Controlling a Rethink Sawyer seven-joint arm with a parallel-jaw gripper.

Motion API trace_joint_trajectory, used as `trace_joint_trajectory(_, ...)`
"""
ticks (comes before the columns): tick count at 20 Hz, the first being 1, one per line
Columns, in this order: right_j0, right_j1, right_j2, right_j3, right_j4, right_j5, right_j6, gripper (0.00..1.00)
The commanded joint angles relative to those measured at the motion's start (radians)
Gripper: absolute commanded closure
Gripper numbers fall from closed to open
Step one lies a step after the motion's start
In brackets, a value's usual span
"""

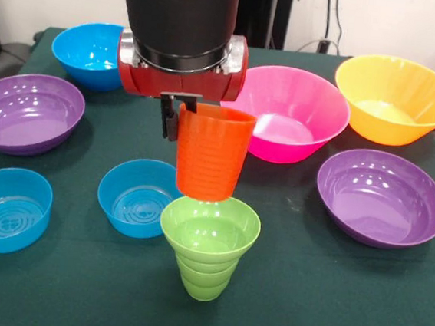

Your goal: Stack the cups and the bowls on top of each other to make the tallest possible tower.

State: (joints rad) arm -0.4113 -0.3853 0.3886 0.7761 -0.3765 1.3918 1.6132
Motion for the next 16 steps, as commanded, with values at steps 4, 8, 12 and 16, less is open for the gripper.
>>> trace_joint_trajectory(4,0.028,0.086,0.054,0.003,-0.046,-0.041,-0.206,1.00)
trace_joint_trajectory(8,0.030,0.101,0.060,-0.010,-0.042,-0.049,-0.203,1.00)
trace_joint_trajectory(12,0.035,0.106,0.061,-0.025,-0.040,-0.045,-0.199,1.00)
trace_joint_trajectory(16,0.032,0.099,0.056,-0.017,-0.039,-0.058,-0.198,1.00)
